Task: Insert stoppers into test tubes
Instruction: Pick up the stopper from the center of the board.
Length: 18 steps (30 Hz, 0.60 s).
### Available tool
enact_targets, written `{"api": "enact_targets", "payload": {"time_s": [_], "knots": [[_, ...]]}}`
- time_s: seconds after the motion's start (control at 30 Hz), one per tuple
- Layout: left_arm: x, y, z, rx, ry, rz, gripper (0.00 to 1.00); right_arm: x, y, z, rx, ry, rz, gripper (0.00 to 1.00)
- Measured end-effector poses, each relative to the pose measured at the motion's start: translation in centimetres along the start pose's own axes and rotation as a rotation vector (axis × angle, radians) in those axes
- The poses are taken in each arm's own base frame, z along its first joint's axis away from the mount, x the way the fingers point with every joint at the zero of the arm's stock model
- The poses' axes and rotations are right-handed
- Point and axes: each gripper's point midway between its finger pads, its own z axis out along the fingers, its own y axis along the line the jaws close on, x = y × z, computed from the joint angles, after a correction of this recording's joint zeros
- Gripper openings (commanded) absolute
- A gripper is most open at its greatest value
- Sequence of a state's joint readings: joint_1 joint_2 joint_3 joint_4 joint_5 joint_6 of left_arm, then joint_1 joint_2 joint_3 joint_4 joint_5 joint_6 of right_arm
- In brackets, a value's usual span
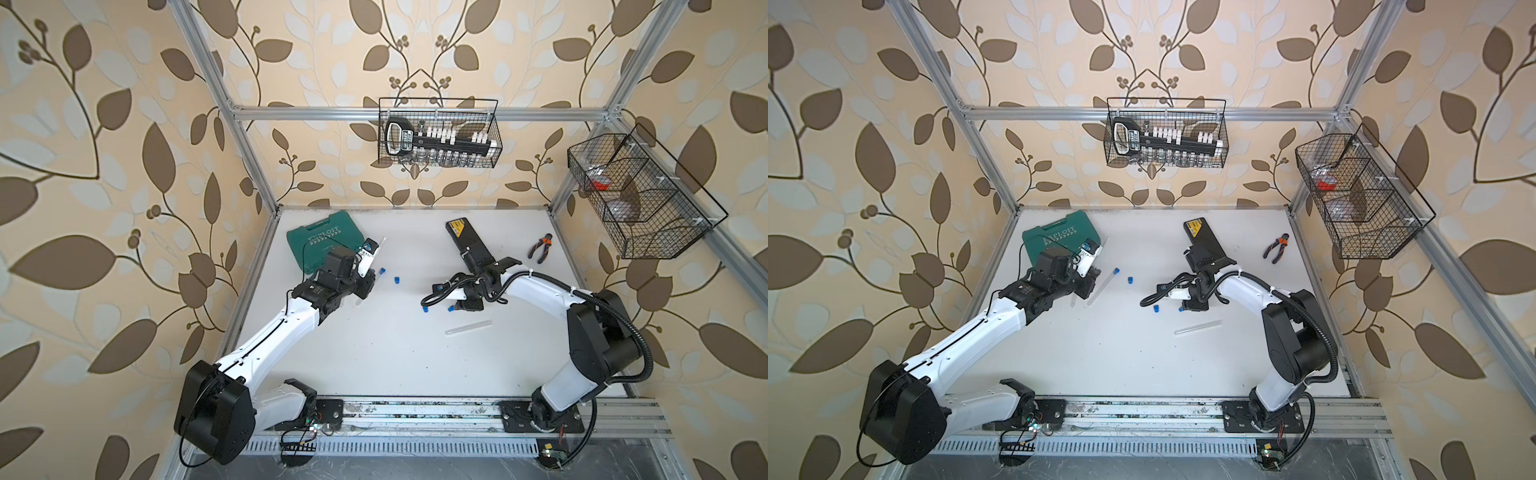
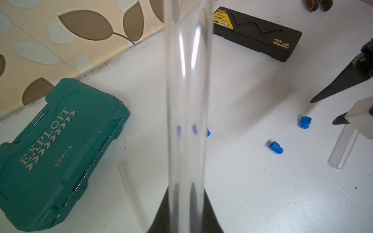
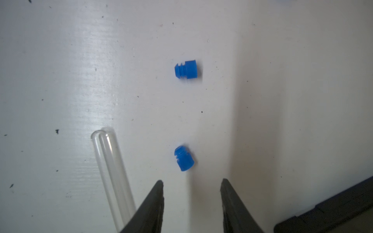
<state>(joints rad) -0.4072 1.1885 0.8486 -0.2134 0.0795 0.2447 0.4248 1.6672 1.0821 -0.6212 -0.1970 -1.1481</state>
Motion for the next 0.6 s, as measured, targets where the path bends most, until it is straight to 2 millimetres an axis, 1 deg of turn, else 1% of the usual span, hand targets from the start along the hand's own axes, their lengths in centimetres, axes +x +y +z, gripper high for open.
{"api": "enact_targets", "payload": {"time_s": [0.13, 0.43, 0.6], "knots": [[-0.1, -0.1, 0.0, 0.007, -0.003, 0.0, 0.0, 0.3, 0.4, 0.9, -0.029, 0.019, -0.021, 0.43], [-0.3, -0.4, 0.0, 0.025, -0.012, 0.007, 0.0, 0.7, 0.4, 2.6, -0.067, 0.043, -0.032, 0.42], [-0.3, -0.8, 0.0, 0.045, -0.016, 0.008, 0.0, 1.0, 0.4, 3.1, -0.08, 0.055, -0.034, 0.37]]}}
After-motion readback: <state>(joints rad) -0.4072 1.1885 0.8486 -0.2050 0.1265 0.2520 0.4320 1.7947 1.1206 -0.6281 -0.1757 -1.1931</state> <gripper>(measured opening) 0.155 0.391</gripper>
